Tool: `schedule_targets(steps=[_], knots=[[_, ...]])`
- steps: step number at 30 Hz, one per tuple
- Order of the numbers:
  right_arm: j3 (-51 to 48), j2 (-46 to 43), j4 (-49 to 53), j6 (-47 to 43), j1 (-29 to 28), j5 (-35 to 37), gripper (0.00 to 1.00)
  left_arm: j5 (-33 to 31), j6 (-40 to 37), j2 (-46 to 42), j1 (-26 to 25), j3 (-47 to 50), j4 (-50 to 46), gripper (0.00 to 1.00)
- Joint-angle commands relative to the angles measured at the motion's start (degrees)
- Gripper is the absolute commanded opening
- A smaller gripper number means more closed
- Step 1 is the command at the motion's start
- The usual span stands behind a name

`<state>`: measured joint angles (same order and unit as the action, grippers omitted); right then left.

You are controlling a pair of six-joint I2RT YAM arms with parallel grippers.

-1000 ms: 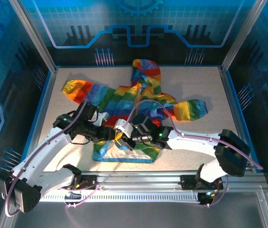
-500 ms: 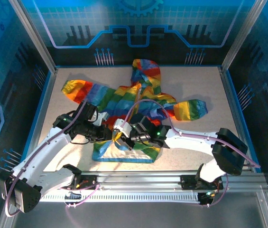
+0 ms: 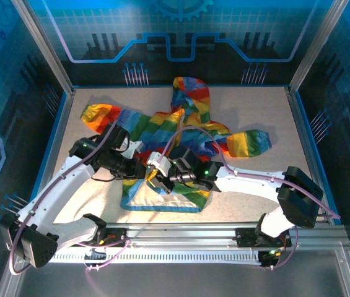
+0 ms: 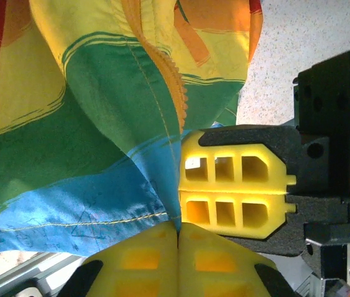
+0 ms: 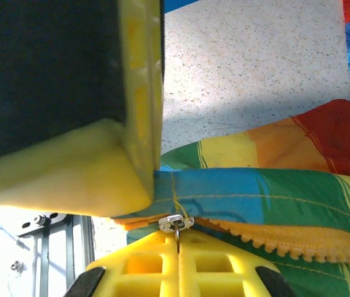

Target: Zip up the jacket

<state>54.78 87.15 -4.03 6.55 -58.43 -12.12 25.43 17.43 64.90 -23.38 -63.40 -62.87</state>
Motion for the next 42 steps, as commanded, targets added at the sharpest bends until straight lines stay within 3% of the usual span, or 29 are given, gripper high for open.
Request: schedule_targets(steps=[1,42], knots=[[1.5,0.8,-2.0,2.7,1.1,-1.3,0.00,0.4,-3.8,-0.2,-0.4,-2.6,-3.6,0.00],[2.6,1.6,0.3,5.1,5.5,-1.9,0.00,-0.5,-5.9,-3.4,-0.7,-2.0,-8.8,0.00]])
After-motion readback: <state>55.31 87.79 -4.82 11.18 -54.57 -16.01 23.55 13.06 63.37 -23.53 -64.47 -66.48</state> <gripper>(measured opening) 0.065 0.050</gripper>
